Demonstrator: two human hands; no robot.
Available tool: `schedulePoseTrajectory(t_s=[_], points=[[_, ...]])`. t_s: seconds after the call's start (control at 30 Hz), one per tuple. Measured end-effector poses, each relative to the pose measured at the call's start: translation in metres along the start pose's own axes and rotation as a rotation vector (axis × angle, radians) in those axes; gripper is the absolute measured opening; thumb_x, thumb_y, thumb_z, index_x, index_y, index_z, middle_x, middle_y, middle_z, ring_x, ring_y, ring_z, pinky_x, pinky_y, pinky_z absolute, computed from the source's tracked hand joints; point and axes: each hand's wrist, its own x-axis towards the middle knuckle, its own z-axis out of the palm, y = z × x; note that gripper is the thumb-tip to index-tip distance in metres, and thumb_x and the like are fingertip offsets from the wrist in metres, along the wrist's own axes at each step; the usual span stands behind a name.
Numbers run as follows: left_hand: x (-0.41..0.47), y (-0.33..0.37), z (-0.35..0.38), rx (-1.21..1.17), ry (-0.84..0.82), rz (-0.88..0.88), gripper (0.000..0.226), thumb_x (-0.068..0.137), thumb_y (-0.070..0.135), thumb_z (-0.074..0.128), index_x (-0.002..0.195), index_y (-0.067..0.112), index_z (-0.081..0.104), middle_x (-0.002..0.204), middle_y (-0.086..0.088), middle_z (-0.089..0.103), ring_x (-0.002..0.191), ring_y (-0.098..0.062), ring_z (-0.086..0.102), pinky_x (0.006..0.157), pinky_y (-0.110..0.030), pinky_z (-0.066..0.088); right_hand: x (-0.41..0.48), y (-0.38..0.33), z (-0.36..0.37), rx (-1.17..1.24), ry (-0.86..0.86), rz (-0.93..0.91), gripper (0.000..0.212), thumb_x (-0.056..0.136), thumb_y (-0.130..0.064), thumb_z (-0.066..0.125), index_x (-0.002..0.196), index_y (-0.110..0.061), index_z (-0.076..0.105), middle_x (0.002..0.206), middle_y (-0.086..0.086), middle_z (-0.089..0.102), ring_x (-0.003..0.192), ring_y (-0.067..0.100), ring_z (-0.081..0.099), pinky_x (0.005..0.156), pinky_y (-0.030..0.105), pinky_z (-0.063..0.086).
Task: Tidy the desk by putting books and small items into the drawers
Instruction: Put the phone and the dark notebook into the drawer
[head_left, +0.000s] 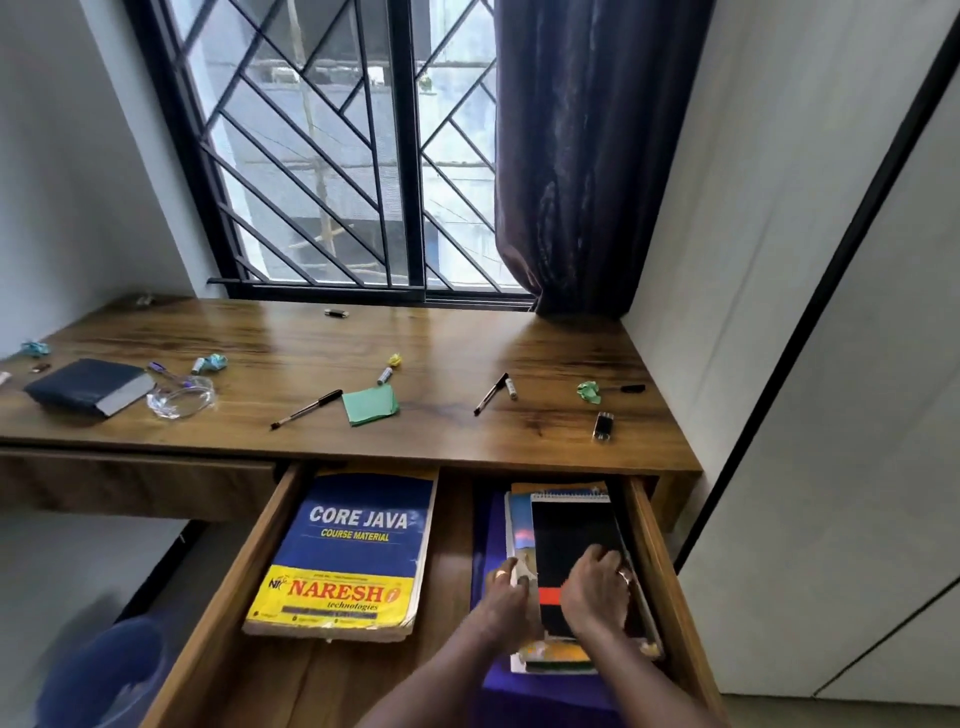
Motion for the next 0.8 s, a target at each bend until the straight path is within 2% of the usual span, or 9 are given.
schedulePoseTrajectory(t_s=[0.03,0.1,0.2,0.27,0.33,0.5,0.63,0.8], points=[[-0.001,-0.005,-0.003,0.018,0.011,-0.002,0.067,0.094,0.034,0.053,0.149,0.011,0.023,0.158,-0.015,0.008,0.147,-0.035,0.002,0.121,-0.041,0.016,-0.001,-0.007,0.001,-0.004,0.000,-0.029,0.043,0.093,-0.025,0.051,0.131,-0.008,0.040,0.131,0.012,0.046,0.115,0.023,0.052,0.090,0.025,0.048],[-0.006,-0.019,-0.011,0.013,0.070,-0.015,0.070,0.094,0.036,0.053,0.151,0.012,0.019,0.159,-0.018,0.001,0.147,-0.033,0.000,0.121,-0.041,0.013,-0.006,-0.028,0.005,-0.010,-0.002,-0.090,0.043,0.094,-0.025,0.048,0.132,-0.008,0.040,0.132,0.012,0.045,0.117,0.024,0.050,0.092,0.026,0.045],[-0.018,-0.045,-0.030,0.014,0.163,-0.042,0.065,0.093,0.032,0.054,0.146,0.004,0.029,0.158,-0.016,0.010,0.148,-0.026,0.003,0.120,-0.034,0.010,-0.013,-0.061,0.013,-0.004,0.021,-0.174,0.036,0.096,-0.017,0.036,0.130,-0.007,0.044,0.129,0.012,0.046,0.117,0.025,0.049,0.095,0.027,0.043],[-0.030,-0.067,-0.043,-0.007,0.213,-0.039,0.059,0.093,0.028,0.054,0.144,0.006,0.033,0.158,-0.012,0.014,0.148,-0.024,0.006,0.118,-0.030,0.010,-0.023,-0.086,0.020,-0.001,0.009,-0.233,0.035,0.095,-0.012,0.033,0.128,-0.007,0.045,0.129,0.012,0.047,0.117,0.025,0.050,0.096,0.028,0.042],[-0.042,-0.093,-0.054,-0.030,0.274,-0.062,0.060,0.093,0.029,0.055,0.146,0.012,0.031,0.159,-0.011,0.008,0.147,-0.028,0.006,0.118,-0.032,0.015,-0.036,-0.115,0.027,-0.006,-0.006,-0.268,0.035,0.094,-0.009,0.034,0.127,-0.008,0.045,0.131,0.012,0.046,0.118,0.025,0.051,0.098,0.030,0.041],[-0.070,-0.166,-0.090,-0.104,0.382,-0.157,0.062,0.094,0.030,0.053,0.147,0.009,0.031,0.159,-0.009,0.004,0.148,-0.026,0.004,0.118,-0.031,0.017,-0.064,-0.195,0.041,-0.004,-0.019,-0.364,0.044,0.093,-0.008,0.038,0.136,-0.007,0.038,0.136,0.012,0.038,0.123,0.026,0.043,0.102,0.029,0.038],[-0.095,-0.236,-0.123,-0.103,0.383,-0.219,0.059,0.094,0.033,0.052,0.145,0.011,0.034,0.158,-0.008,0.009,0.146,-0.025,0.008,0.119,-0.030,0.014,-0.090,-0.271,0.057,0.005,0.007,-0.424,0.041,0.091,-0.009,0.038,0.132,-0.008,0.042,0.133,0.012,0.041,0.120,0.026,0.044,0.101,0.030,0.039],[-0.131,-0.341,-0.170,-0.144,0.369,-0.288,0.058,0.096,0.032,0.049,0.147,0.011,0.032,0.158,-0.007,0.005,0.147,-0.024,0.006,0.120,-0.034,0.017,-0.133,-0.381,0.087,0.053,-0.040,-0.465,0.044,0.091,-0.011,0.041,0.135,-0.009,0.038,0.140,0.014,0.034,0.128,0.028,0.039,0.109,0.032,0.033]])
